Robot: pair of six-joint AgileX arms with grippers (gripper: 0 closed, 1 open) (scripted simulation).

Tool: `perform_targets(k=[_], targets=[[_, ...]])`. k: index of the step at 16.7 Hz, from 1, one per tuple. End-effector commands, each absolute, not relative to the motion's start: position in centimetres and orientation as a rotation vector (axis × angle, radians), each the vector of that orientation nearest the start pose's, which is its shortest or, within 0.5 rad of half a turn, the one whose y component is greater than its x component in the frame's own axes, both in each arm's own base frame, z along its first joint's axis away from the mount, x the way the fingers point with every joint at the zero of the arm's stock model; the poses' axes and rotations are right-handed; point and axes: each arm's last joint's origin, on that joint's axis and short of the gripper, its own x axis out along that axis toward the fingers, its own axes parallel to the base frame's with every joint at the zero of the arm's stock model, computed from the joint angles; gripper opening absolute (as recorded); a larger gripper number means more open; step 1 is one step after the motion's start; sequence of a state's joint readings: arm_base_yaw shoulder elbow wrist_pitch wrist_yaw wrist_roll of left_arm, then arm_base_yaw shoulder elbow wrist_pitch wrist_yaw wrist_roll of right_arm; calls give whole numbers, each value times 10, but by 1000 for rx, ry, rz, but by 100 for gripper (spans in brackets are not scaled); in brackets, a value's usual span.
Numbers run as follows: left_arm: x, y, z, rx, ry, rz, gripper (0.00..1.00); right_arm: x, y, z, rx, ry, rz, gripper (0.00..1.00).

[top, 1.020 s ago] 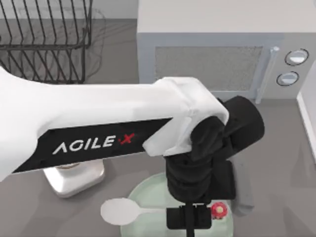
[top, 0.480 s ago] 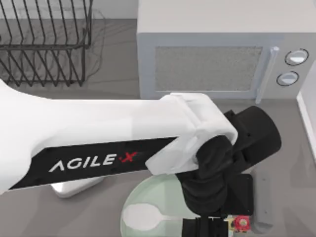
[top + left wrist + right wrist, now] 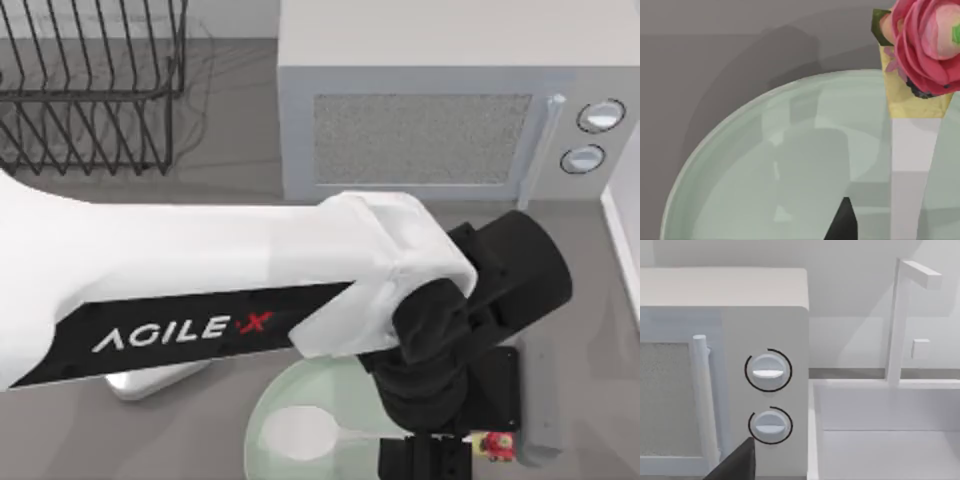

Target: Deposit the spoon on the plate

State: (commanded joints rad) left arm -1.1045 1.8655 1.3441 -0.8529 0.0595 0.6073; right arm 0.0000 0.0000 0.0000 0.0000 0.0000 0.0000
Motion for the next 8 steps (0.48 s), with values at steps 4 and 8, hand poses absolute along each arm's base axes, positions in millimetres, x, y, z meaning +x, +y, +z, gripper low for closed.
perform_targets(k=[4,8], targets=[[175,-319,177,1176,1006,-1297,0,106,-1,160,0,0,0,100],[182,-312,159,1187,1096,-1248,0,106,-1,160,0,0,0,100]])
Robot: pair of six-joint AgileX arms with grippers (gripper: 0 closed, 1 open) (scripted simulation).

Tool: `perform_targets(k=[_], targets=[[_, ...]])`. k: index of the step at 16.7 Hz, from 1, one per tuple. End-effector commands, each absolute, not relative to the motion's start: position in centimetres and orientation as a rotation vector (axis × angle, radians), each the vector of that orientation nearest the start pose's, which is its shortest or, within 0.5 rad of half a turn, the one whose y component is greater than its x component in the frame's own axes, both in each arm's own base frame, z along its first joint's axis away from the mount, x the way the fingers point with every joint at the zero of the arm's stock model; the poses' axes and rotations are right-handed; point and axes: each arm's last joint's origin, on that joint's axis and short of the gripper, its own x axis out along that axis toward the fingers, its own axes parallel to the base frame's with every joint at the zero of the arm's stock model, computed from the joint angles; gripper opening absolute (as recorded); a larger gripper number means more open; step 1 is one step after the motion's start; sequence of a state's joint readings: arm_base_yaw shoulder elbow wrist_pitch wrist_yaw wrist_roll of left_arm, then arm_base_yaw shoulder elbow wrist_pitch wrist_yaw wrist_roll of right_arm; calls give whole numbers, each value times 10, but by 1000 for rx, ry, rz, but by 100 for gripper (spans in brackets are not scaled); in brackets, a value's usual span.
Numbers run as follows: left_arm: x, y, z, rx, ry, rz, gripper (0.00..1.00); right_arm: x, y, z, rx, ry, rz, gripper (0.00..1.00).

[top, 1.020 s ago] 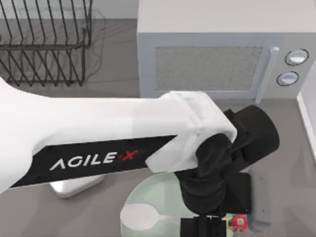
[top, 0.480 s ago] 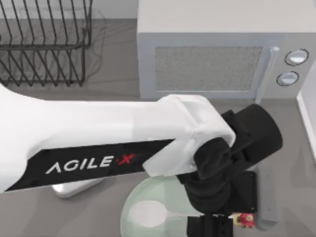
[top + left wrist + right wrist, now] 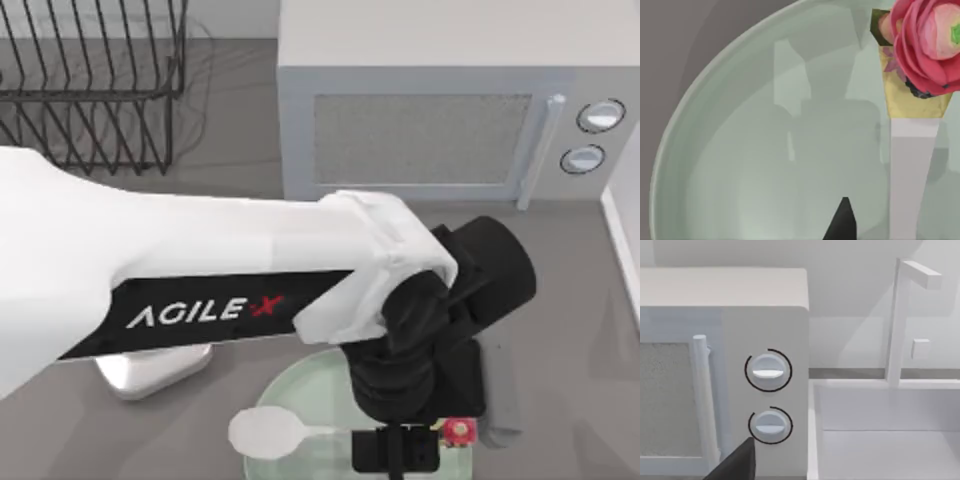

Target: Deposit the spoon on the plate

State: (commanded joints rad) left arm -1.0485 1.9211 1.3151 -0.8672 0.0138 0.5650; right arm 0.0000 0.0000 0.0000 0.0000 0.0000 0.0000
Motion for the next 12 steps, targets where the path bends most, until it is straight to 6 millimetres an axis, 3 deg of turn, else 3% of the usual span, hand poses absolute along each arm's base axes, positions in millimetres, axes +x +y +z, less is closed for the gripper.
perform_targets(k=[3,8,12], targets=[[183,-307,140,1201,1167,-1236,0,106,-1,160,0,0,0,100],[183,-307,139,1202,1173,-1236,0,106,-1,160,0,0,0,100],[183,-307,139,1202,1173,-1236,30,106,-1,160,0,0,0,100]])
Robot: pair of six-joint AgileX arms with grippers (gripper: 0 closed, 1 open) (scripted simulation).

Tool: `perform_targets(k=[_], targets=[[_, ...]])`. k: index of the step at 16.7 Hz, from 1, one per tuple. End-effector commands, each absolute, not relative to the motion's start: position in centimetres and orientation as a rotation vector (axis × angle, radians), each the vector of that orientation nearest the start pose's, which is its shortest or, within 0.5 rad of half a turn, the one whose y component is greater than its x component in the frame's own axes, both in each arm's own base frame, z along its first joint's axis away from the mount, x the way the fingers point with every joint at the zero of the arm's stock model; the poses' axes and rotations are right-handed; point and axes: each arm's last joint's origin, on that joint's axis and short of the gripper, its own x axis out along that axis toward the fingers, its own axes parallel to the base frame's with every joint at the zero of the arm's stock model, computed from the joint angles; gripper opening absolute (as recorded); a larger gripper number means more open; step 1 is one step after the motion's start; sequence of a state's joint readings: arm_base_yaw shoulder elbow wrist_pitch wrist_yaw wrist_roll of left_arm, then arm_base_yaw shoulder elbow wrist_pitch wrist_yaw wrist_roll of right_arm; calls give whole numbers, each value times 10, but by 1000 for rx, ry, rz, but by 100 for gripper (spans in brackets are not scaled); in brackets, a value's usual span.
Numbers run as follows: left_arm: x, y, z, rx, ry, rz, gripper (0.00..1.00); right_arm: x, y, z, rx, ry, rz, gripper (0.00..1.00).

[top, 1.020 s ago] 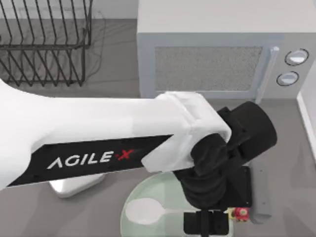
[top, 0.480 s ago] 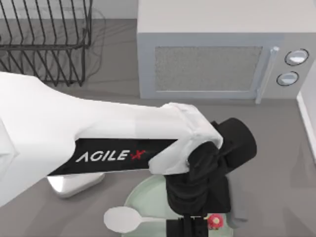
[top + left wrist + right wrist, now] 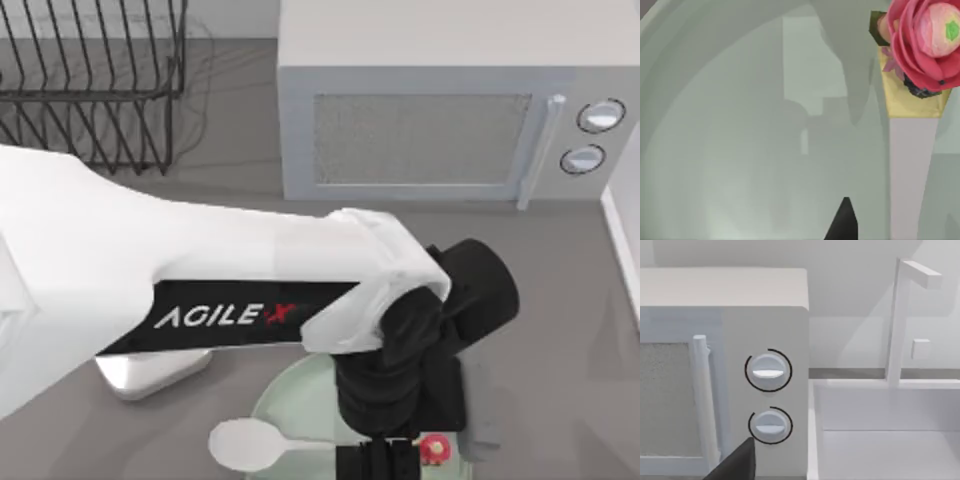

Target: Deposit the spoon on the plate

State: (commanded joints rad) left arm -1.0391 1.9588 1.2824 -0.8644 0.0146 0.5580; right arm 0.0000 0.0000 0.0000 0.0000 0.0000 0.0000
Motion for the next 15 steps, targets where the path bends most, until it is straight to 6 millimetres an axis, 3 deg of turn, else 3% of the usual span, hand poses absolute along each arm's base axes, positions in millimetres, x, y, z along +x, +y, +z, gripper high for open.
perform_targets(k=[9,15], targets=[[183,-307,139,1202,1173,-1236,98,106,-1,160,0,0,0,100],[183,-307,139,1202,1173,-1236,100,106,-1,160,0,0,0,100]])
